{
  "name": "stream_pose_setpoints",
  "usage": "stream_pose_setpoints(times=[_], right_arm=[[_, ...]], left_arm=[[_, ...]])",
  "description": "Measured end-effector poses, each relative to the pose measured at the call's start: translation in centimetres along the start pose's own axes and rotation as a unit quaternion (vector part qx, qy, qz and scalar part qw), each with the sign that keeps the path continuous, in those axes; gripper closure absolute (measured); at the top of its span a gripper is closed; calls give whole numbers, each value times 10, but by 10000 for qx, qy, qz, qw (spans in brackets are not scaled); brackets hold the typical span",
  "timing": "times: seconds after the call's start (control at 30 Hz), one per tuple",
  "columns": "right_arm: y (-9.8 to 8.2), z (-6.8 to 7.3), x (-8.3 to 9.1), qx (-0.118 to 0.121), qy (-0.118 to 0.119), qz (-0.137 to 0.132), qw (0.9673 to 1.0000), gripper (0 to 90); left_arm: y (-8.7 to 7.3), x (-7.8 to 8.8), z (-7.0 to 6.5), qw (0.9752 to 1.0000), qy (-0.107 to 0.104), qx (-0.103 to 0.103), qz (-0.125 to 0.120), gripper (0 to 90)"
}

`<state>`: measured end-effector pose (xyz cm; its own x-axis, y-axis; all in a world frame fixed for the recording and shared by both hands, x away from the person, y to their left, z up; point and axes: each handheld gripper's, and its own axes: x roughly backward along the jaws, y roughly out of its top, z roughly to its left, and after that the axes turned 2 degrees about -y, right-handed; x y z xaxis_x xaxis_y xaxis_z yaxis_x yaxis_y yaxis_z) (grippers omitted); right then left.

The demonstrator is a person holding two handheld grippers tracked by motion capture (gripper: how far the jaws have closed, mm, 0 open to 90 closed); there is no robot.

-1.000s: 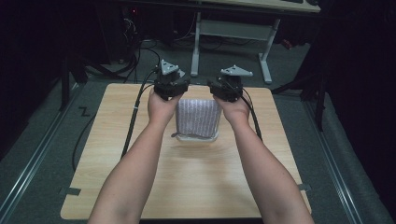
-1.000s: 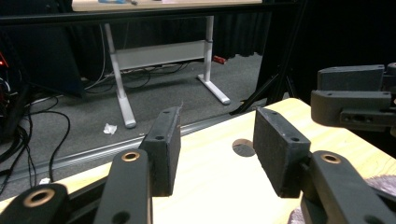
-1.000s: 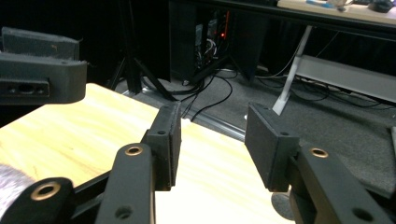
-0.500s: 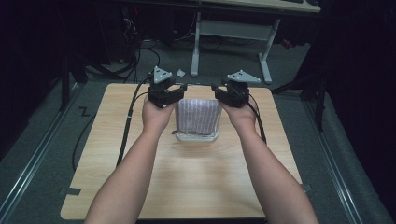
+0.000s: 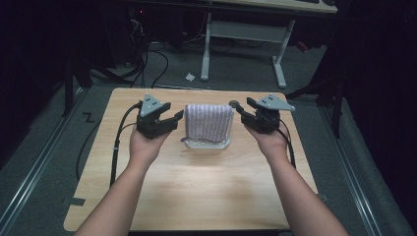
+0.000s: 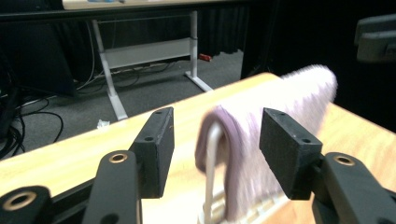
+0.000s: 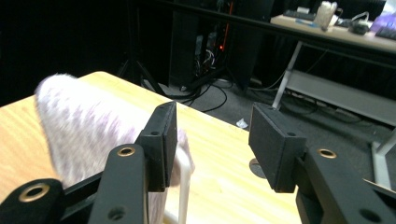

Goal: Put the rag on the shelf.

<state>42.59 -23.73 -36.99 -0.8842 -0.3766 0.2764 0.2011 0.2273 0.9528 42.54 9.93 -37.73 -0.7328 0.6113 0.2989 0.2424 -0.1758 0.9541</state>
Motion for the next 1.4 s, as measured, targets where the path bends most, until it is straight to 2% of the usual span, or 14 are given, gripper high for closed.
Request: stream_pose_setpoints(times=[0.23,0.43,0.6,0.7,0.77,0.83,0.9,0.93,0.97,1.03,1.07,1.13,1.2,1.4], right_arm=[[-29,9,25,434,97,278,9986,512],[-53,13,32,366,292,564,9973,461],[-88,19,35,249,369,835,9955,431],[-107,24,38,260,424,948,9942,422],[-120,27,41,245,445,976,9939,419],[-135,31,46,263,426,1032,9934,421],[-143,33,49,276,414,1066,9931,417],[-161,37,59,144,445,1199,9917,395],[-167,38,64,73,444,1192,9919,386],[-184,40,79,-154,511,1217,9911,381],[-187,41,82,-175,587,1381,9885,359],[-188,43,87,71,523,1359,9893,351],[-189,42,86,-12,510,1405,9888,343],[-190,44,74,27,483,1372,9894,341]], left_arm=[[-47,25,-12,9991,-315,31,294,434],[-80,23,-16,9967,-368,70,716,424],[-115,16,-25,9920,-513,165,1140,402],[-137,15,-35,9883,-618,41,1395,388],[-148,18,-39,9878,-750,-24,1363,384],[-163,23,-43,9868,-655,-175,1470,377],[-173,27,-46,9865,-656,-96,1496,381],[-183,34,-51,9800,-900,150,1768,394],[-183,38,-54,9795,-936,101,1783,368],[-183,49,-60,9831,-847,-7,1620,371],[-183,51,-60,9836,-881,11,1572,370],[-183,50,-61,9842,-876,-67,1535,361],[-183,48,-59,9838,-828,-192,1578,349],[-184,46,-54,9852,-875,24,1473,338]])
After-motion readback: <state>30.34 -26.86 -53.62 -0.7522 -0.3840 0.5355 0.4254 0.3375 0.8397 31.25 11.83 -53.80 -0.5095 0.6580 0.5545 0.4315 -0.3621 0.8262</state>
